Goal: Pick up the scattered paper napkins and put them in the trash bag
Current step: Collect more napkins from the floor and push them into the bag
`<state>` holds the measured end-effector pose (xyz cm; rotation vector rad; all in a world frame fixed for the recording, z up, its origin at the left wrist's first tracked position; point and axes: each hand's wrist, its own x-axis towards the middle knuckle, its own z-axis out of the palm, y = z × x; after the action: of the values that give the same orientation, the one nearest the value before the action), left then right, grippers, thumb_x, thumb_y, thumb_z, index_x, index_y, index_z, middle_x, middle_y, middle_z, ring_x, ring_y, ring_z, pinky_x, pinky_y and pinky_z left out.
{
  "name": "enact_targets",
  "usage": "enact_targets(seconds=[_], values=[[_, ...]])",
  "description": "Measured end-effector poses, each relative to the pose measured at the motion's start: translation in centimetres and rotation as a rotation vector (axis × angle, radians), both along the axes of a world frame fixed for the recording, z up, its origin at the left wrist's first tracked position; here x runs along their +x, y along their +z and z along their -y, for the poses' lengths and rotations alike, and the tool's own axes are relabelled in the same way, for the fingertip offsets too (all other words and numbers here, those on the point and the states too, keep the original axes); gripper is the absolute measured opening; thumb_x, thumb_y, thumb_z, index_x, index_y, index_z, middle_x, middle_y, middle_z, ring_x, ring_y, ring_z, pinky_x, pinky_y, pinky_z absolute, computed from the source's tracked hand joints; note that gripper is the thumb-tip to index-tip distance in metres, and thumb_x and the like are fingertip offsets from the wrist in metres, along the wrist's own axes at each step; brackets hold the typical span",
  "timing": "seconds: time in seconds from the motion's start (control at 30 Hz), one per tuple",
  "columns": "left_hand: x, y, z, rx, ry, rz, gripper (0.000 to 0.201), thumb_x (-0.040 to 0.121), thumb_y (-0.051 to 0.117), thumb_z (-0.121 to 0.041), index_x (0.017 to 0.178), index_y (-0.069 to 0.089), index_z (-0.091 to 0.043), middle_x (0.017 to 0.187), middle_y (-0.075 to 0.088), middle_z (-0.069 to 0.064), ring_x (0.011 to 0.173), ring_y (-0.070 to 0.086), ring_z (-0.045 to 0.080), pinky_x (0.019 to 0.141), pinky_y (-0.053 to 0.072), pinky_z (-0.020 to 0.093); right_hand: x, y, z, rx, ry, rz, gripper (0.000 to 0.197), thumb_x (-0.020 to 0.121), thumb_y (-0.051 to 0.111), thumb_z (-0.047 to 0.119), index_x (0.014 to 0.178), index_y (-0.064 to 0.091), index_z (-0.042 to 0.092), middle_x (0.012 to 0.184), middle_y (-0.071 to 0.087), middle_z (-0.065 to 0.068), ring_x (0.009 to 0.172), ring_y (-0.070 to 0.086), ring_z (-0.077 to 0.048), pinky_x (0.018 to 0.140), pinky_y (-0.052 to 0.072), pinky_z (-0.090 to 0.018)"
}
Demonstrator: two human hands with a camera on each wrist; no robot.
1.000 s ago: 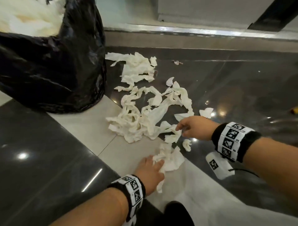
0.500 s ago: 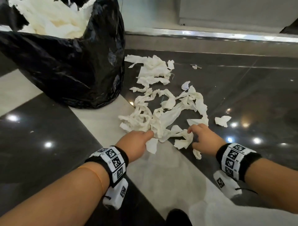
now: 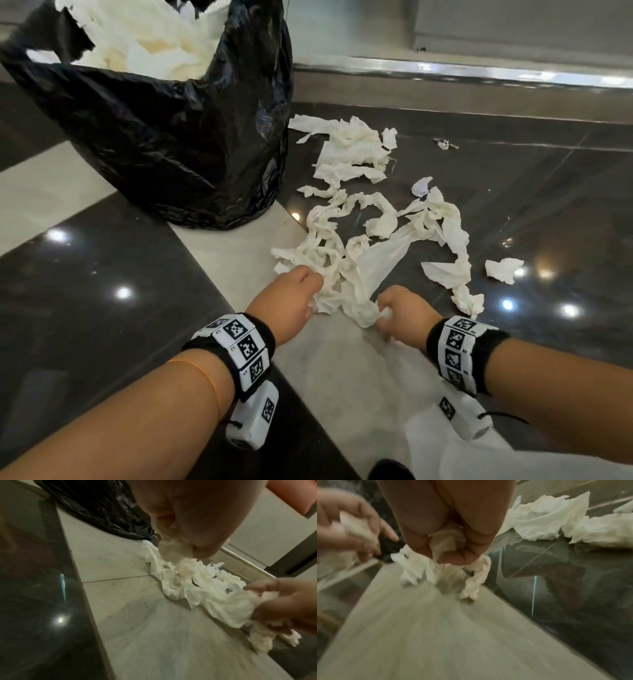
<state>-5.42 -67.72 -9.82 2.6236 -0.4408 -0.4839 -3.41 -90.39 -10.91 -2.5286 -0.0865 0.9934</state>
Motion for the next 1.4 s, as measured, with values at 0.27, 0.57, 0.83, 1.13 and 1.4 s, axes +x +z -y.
enact_targets(seconds=[0.27, 0.57, 0.83, 1.13, 1.4], values=[[1.3, -1.8, -1.0, 0.228, -0.027, -0.127, 0.079, 0.083, 0.040, 0.007, 0.144, 0.016, -0.036, 0.160, -0.006, -0.001, 0.143, 0.009, 0.039, 0.113, 0.029, 0.049, 4.7, 5.4, -0.6, 0.373, -0.242, 0.158, 0.035, 0.078, 0.043, -0.005, 0.090, 0.063, 0.021, 0.092, 0.062, -0.009, 0.057, 0.049, -0.019, 0.051, 0.044, -0.022], [1.3, -2.4, -0.9, 0.186, -0.053, 0.001, 0.080, 0.079, 0.046, 0.006, 0.144, 0.024, -0.035, 0.141, 0.040, 0.012, 0.126, 0.037, 0.038, 0.102, 0.040, 0.047, 7.0, 8.4, -0.2, 0.211, -0.120, 0.340, 0.051, 0.075, 0.069, 0.003, 0.053, 0.025, 0.019, 0.057, 0.036, 0.003, 0.053, 0.033, -0.014, 0.049, 0.030, -0.019], [1.2, -1.8, 0.3, 0.311, -0.157, -0.060, 0.025, 0.084, 0.050, -0.006, 0.104, 0.061, -0.016, 0.153, 0.022, 0.007, 0.140, 0.012, 0.039, 0.117, 0.018, 0.051, 6.8, 7.8, 1.9, 0.315, -0.302, 0.235, 0.028, 0.081, 0.047, -0.003, 0.080, 0.059, 0.023, 0.074, 0.059, 0.002, 0.048, 0.051, -0.010, 0.049, 0.042, -0.023], [1.2, -1.8, 0.8, 0.145, -0.113, -0.139, 0.048, 0.089, 0.050, -0.014, 0.135, 0.035, -0.017, 0.123, 0.047, 0.012, 0.104, 0.054, 0.033, 0.086, 0.048, 0.041, 6.4, 5.1, 0.6, 0.099, -0.077, 0.261, 0.018, 0.078, 0.072, 0.033, 0.071, 0.057, 0.027, 0.079, 0.057, 0.009, 0.069, 0.052, -0.008, 0.070, 0.040, -0.027], [1.6, -0.9, 0.6, 0.213, -0.180, -0.181, 0.072, 0.081, 0.064, -0.044, 0.142, 0.025, -0.038, 0.118, 0.044, 0.007, 0.103, 0.051, 0.028, 0.085, 0.047, 0.037, 6.0, 1.3, -1.4, -0.192, 0.249, 0.116, 0.066, 0.087, 0.059, 0.033, 0.144, 0.026, 0.033, 0.124, 0.060, -0.008, 0.114, 0.056, -0.028, 0.090, 0.045, -0.035]])
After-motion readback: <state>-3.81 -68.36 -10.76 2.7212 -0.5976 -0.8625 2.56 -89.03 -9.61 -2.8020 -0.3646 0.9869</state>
